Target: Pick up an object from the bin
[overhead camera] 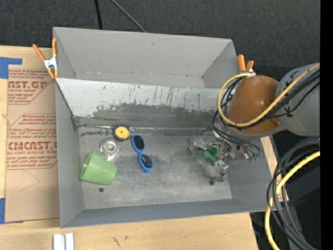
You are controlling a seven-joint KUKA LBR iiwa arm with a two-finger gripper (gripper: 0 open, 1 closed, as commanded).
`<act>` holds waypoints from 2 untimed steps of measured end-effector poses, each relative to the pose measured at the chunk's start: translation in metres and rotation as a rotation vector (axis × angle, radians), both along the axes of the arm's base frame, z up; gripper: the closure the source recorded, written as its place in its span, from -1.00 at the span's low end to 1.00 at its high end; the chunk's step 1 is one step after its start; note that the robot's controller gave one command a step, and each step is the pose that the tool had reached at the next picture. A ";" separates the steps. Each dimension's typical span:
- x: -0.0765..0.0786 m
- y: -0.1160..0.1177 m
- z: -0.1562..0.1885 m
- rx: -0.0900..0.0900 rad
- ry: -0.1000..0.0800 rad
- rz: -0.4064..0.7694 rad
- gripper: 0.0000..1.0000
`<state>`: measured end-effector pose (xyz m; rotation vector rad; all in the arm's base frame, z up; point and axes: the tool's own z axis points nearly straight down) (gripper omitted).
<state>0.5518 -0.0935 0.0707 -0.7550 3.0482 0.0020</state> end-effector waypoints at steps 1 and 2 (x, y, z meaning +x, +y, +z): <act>0.032 -0.060 0.025 -0.005 -0.007 -0.011 -1.00; 0.020 -0.048 -0.001 0.003 -0.001 0.100 -1.00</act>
Offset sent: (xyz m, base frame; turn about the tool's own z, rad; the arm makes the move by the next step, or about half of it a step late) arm 0.0295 -0.0565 0.0230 0.0047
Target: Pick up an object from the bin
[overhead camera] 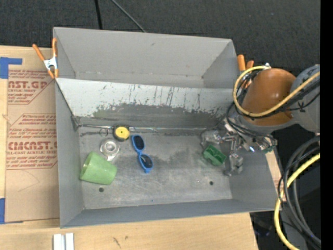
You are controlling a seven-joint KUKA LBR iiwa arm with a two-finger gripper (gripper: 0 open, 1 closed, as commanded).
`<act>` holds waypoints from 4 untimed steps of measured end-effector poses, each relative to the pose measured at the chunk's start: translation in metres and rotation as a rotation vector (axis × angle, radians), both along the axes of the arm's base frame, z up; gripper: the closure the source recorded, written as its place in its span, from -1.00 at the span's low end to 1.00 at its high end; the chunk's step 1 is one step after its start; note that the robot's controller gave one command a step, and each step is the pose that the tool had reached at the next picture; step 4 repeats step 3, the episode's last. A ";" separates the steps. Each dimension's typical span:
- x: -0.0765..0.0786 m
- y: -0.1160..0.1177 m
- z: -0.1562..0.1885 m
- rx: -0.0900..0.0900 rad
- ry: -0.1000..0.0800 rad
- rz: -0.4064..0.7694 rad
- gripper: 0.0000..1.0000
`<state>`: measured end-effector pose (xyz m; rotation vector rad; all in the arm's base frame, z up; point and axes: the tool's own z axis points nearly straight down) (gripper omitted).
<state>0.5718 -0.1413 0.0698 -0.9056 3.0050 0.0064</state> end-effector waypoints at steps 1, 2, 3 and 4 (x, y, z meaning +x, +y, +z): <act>0.000 -0.002 0.000 -0.002 -0.001 0.000 1.00; 0.000 0.000 0.000 0.001 -0.002 -0.001 -1.00; 0.015 0.033 0.000 -0.004 -0.002 0.354 -1.00; 0.015 0.033 0.000 -0.004 -0.002 0.354 -1.00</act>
Offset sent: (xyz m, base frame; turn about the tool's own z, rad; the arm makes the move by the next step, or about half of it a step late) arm 0.0000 0.0000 0.0000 0.0000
